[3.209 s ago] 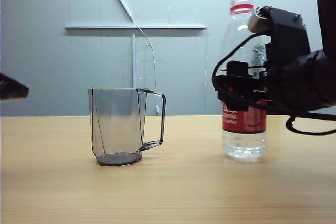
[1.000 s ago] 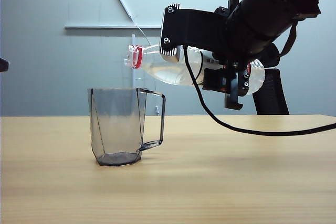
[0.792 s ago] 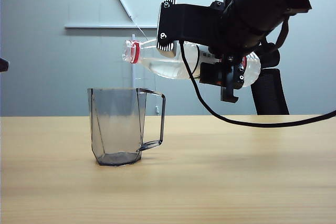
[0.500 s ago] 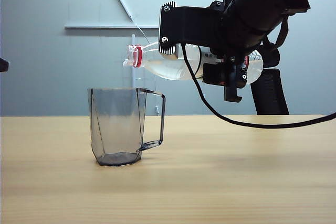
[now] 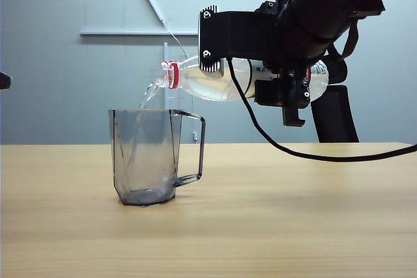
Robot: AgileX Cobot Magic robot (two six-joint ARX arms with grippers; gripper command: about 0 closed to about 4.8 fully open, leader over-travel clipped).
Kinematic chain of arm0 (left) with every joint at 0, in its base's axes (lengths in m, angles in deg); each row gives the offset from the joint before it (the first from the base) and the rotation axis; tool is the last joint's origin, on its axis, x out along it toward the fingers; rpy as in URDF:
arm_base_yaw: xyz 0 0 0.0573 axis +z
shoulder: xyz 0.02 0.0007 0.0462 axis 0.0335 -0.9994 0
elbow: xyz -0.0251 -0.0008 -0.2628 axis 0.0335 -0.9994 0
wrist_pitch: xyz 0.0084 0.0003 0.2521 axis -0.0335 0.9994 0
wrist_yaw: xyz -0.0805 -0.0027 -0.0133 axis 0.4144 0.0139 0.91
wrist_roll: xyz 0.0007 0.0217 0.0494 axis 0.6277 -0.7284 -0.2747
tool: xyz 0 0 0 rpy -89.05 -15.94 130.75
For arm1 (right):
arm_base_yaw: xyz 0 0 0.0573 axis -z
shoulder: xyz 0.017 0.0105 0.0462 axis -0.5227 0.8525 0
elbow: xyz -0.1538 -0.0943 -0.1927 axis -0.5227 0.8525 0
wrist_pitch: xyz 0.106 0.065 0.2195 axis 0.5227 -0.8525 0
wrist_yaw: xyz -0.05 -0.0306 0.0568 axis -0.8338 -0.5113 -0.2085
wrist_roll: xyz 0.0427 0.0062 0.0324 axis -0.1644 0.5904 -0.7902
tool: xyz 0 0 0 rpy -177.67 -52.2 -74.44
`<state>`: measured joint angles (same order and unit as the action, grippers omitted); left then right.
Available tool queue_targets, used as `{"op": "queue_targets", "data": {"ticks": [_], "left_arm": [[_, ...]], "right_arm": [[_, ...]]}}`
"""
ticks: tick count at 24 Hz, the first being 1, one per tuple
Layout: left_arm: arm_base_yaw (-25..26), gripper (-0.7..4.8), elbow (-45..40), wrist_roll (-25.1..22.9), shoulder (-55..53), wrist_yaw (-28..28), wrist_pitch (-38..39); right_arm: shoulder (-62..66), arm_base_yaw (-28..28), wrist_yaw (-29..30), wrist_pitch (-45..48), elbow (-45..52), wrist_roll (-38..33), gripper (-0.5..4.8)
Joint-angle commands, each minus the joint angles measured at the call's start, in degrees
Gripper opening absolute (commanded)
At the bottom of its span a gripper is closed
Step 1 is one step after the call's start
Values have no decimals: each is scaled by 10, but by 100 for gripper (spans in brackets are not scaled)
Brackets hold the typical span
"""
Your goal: Pick up the mineral water bottle on the table and pour water into the mug until it's half full.
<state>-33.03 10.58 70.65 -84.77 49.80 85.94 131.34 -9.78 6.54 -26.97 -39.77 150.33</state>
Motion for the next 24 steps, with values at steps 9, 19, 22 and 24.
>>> {"op": "queue_targets", "data": {"ticks": [9, 19, 22, 24], "left_arm": [[0, -2, 1, 2, -1, 0, -6], [0, -2, 1, 2, -1, 0, -6], [0, -2, 1, 2, -1, 0, -6], [0, -2, 1, 2, -1, 0, -6]], "right_arm": [[-5, -1, -19, 32, -7, 5, 281], [-5, -1, -26, 32, -6, 19, 281], [-5, -1, -26, 32, -7, 19, 281], [-5, -1, -26, 32, -7, 19, 281]]}}
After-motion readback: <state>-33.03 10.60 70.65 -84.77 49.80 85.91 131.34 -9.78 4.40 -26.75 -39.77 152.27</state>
